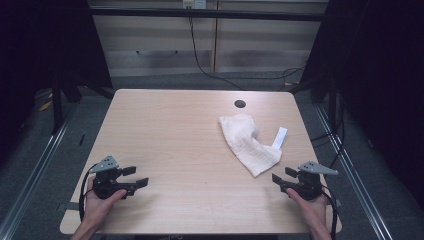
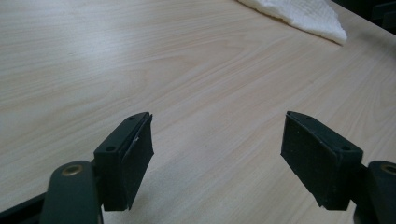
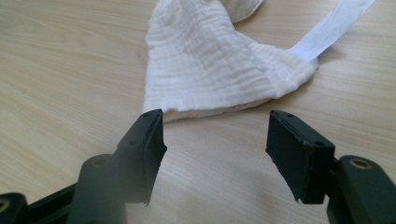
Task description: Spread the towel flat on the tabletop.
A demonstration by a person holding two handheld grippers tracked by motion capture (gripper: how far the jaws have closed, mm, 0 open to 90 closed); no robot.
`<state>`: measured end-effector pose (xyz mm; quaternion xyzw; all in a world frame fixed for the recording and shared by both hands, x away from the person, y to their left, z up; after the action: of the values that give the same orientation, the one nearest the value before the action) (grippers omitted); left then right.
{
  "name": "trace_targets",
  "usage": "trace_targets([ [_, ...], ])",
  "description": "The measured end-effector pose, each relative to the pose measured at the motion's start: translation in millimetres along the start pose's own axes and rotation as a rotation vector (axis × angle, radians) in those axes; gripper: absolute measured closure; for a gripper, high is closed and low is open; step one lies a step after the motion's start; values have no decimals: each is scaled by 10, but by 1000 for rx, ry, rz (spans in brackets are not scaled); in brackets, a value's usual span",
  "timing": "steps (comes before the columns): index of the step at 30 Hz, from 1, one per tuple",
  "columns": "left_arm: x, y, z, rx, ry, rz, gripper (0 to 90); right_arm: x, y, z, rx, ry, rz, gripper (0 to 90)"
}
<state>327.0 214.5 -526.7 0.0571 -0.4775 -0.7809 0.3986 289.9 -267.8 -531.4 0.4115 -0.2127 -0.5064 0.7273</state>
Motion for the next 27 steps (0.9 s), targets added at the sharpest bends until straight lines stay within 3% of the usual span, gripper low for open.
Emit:
trace_targets([
  [8, -12, 3, 2, 5, 3, 15, 247, -6, 4, -53, -17, 63, -16, 372],
  [12, 8, 4, 21, 9, 5, 7, 247, -56, 36, -30, -19, 117, -8, 434],
  [18, 18, 12, 14, 14, -1, 5, 247, -112, 176, 4, -3, 165, 28, 477],
  [27, 42, 98, 7, 47, -25, -12, 235, -88, 527, -165, 17, 195, 41, 462],
])
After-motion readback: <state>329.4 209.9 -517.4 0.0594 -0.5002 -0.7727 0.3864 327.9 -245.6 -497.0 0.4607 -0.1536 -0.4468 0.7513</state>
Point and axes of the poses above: each handheld gripper's, and its own axes: z roughly backward along the jaws, y roughly out of its top, x roughly to its right, the point moved 8 cm from there along -z, roughly forward along the jaws, and after that the axes turned 3 degrees about z, right-handed, at the moved point
